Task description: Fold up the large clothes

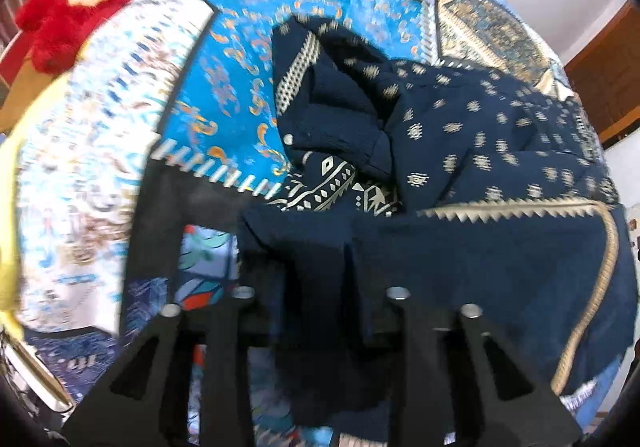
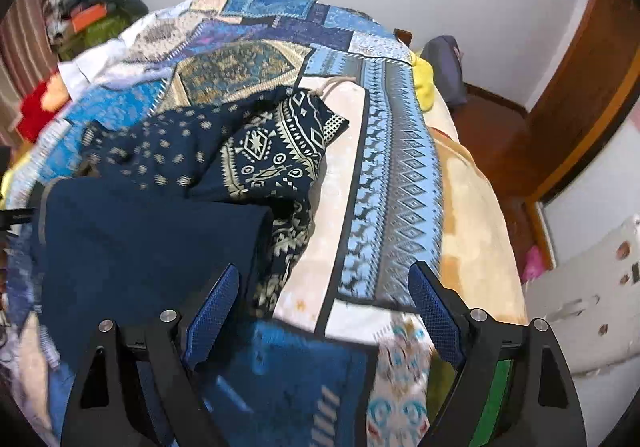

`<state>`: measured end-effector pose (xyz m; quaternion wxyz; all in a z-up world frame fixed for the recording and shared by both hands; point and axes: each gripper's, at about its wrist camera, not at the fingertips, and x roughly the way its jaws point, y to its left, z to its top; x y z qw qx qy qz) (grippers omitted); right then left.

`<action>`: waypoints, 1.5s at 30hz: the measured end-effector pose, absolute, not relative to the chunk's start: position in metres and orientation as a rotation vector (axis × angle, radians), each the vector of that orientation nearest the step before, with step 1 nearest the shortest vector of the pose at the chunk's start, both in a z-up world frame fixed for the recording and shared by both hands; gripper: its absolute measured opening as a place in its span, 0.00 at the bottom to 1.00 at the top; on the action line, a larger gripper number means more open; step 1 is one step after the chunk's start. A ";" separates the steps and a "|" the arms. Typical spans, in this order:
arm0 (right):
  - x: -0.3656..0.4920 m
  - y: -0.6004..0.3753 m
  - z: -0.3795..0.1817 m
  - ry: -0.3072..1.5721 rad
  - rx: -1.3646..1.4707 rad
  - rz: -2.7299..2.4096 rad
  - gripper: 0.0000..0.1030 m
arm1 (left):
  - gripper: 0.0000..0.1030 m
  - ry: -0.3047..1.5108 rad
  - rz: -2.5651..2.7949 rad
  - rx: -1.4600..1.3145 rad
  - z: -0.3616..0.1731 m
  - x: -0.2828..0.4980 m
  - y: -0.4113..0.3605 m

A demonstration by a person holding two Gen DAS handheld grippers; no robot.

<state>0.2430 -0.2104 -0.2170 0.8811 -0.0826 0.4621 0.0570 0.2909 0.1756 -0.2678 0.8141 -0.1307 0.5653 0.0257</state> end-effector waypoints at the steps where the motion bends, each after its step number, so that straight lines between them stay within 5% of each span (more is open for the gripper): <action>1: 0.236 -0.214 -0.209 0.955 -0.154 0.128 0.83 | 0.52 1.193 0.051 -0.277 -0.262 0.285 0.177; 4: 0.221 -0.216 -0.194 0.947 -0.094 0.177 0.83 | 0.75 1.117 0.082 -0.233 -0.236 0.264 0.185; 13: 0.192 -0.189 -0.217 1.057 0.093 0.343 0.83 | 0.80 1.208 0.024 -0.323 -0.266 0.216 0.194; 18: 0.187 -0.171 -0.242 1.115 0.111 0.389 0.65 | 0.80 1.283 -0.022 -0.413 -0.311 0.206 0.179; 20: 0.186 -0.164 -0.242 1.103 0.104 0.410 0.49 | 0.80 1.254 -0.035 -0.423 -0.313 0.207 0.173; 22: 0.188 -0.160 -0.241 1.106 0.125 0.433 0.36 | 0.71 1.234 -0.096 -0.457 -0.312 0.209 0.170; 26: 0.187 -0.147 -0.238 1.086 0.105 0.502 0.17 | 0.25 1.249 -0.185 -0.582 -0.316 0.217 0.169; 28: 0.185 -0.142 -0.232 1.054 0.081 0.500 0.15 | 0.12 1.233 -0.160 -0.513 -0.304 0.220 0.167; 45: 0.278 -0.137 -0.143 0.772 0.091 0.429 0.12 | 0.07 0.883 -0.053 -0.309 -0.150 0.303 0.183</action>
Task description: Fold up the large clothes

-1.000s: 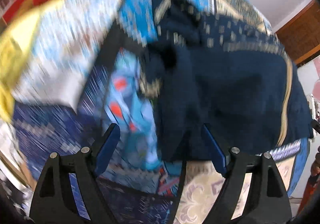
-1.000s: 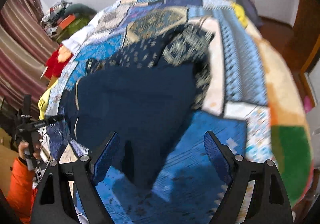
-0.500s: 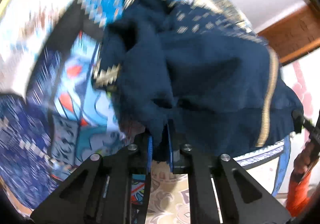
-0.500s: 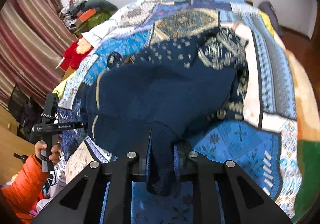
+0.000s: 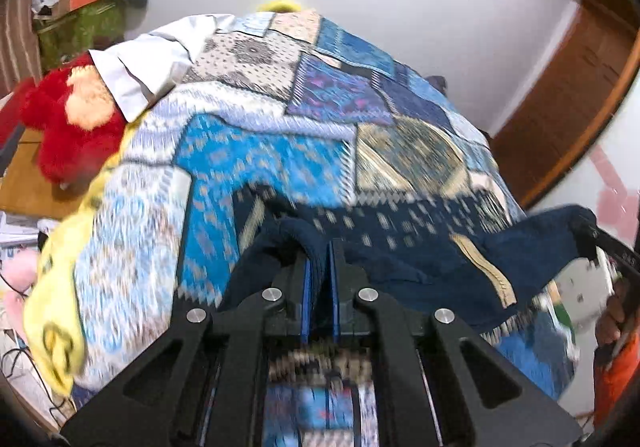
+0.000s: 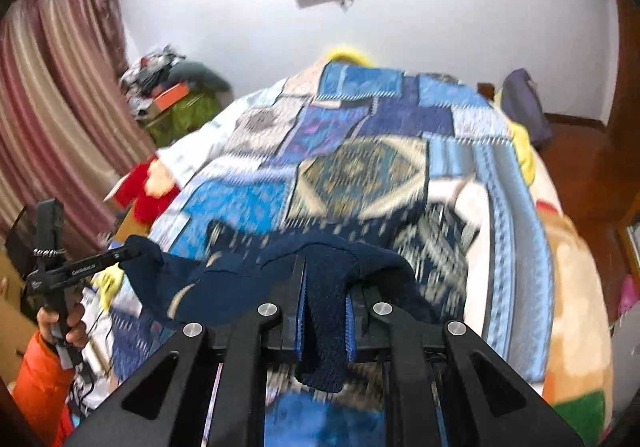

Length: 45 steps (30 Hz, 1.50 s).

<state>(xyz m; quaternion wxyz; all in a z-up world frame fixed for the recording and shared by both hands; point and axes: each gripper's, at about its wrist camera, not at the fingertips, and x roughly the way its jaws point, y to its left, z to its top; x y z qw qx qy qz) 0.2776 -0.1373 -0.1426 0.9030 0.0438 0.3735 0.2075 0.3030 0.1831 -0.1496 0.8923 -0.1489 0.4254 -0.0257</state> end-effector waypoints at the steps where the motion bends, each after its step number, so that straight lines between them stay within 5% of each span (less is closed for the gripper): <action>1: 0.288 -0.135 -0.142 0.772 0.086 0.417 0.12 | 0.07 0.894 -0.032 -0.325 -0.152 0.318 0.187; 15: 0.437 -0.155 -0.268 1.078 0.198 0.210 0.12 | 0.10 1.139 0.183 -0.341 -0.290 0.412 0.215; 22: 0.435 -0.195 -0.241 1.008 0.199 0.137 0.13 | 0.14 1.132 0.200 -0.311 -0.285 0.411 0.220; 26: 0.423 -0.217 -0.209 0.924 0.084 -0.004 0.13 | 0.16 1.042 0.302 -0.075 -0.240 0.404 0.209; 28: 0.415 -0.224 -0.200 0.949 0.111 0.063 0.13 | 0.24 1.004 0.298 -0.023 -0.217 0.399 0.206; 31: 0.400 -0.215 -0.189 0.928 0.039 0.084 0.13 | 0.51 0.945 0.242 -0.037 -0.179 0.381 0.203; 37: 0.370 -0.153 -0.184 0.922 -0.026 0.252 0.13 | 0.76 0.917 0.072 -0.052 -0.155 0.348 0.162; 45: 0.356 -0.041 -0.231 1.051 -0.174 0.487 0.13 | 0.79 1.078 -0.080 -0.030 -0.214 0.343 0.098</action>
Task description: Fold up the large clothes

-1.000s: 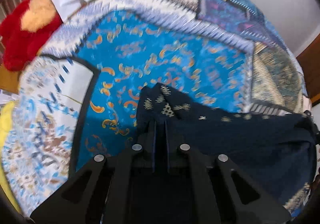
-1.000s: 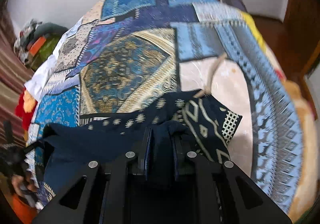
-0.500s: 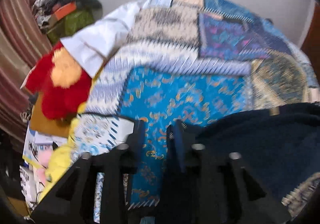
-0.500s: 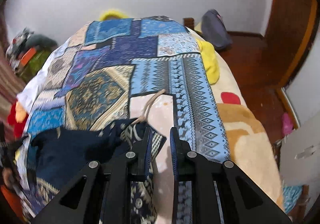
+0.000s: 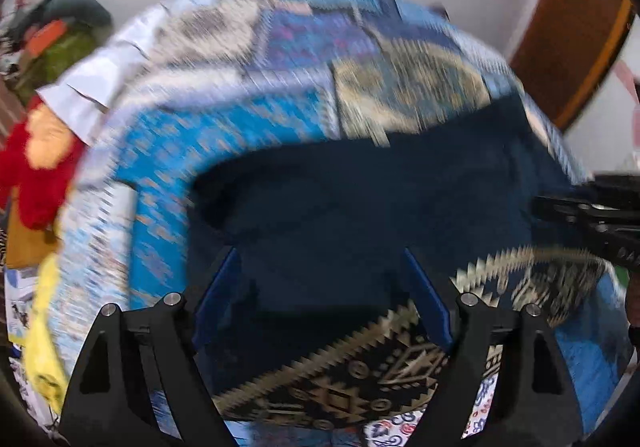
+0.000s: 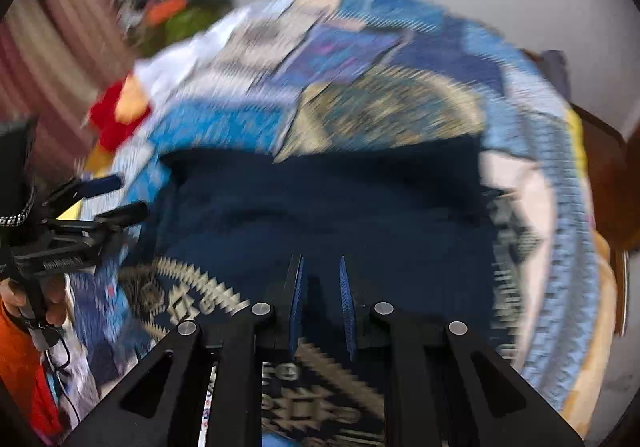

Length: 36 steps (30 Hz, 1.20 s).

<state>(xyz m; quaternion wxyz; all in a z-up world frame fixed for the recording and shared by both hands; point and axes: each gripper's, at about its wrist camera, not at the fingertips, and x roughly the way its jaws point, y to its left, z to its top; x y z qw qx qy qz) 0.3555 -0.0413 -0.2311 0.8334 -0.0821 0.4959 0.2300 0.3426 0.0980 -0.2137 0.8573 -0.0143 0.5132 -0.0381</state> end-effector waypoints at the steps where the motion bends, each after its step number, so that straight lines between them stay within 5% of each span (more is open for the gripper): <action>1: 0.355 -0.030 -0.242 1.072 -0.229 0.487 0.13 | 0.79 1.114 -0.092 -0.023 -0.228 0.343 0.092; 7: 0.342 -0.010 -0.286 1.039 -0.461 0.408 0.13 | 0.93 1.115 -0.059 -0.041 -0.259 0.341 0.084; 18: 0.340 -0.047 -0.279 1.009 -0.525 0.343 0.13 | 0.93 1.084 0.019 0.038 -0.262 0.314 0.102; 19: 0.337 -0.052 -0.278 1.011 -0.518 0.347 0.17 | 0.93 1.085 0.029 0.047 -0.263 0.312 0.104; 21: 0.335 -0.063 -0.275 1.016 -0.497 0.338 0.41 | 0.93 1.093 0.065 0.076 -0.266 0.304 0.114; 22: 0.334 -0.069 -0.273 1.007 -0.502 0.305 0.72 | 0.93 1.097 0.077 0.080 -0.267 0.301 0.118; 23: 0.331 -0.077 -0.271 0.980 -0.517 0.259 0.86 | 0.93 1.107 0.095 0.081 -0.270 0.299 0.123; 36: 0.296 -0.182 -0.247 1.045 -0.291 0.156 0.87 | 0.92 1.147 0.284 0.039 -0.283 0.252 0.180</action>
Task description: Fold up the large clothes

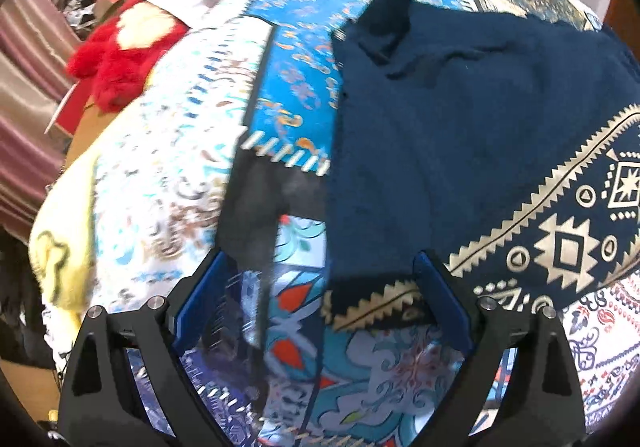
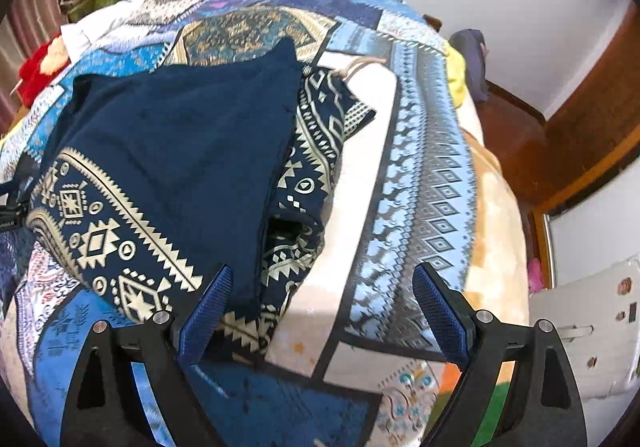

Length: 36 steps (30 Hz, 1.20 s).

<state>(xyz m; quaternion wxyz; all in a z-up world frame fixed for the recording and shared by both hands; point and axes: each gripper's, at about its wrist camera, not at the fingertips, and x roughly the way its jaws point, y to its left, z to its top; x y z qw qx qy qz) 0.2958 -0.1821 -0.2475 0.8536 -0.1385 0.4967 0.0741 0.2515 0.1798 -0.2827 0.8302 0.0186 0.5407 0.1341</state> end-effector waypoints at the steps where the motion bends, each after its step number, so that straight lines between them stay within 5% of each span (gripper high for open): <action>1: 0.294 -0.180 -0.243 1.032 -0.301 0.149 0.87 | 0.92 1.139 0.290 0.035 -0.278 0.248 0.181; 15: 0.272 -0.093 -0.185 0.860 -0.315 0.299 0.90 | 0.94 0.922 0.260 -0.195 -0.193 0.211 0.183; 25: 0.292 -0.024 -0.240 0.969 -0.430 0.370 0.95 | 0.94 1.135 0.083 -0.545 -0.278 0.216 0.165; 29: 0.305 -0.019 -0.283 1.146 -0.423 0.421 0.95 | 0.94 1.143 -0.043 -0.722 -0.301 0.224 0.162; 36: 0.310 -0.024 -0.287 1.171 -0.379 0.460 1.00 | 0.94 1.095 -0.138 -0.889 -0.322 0.260 0.172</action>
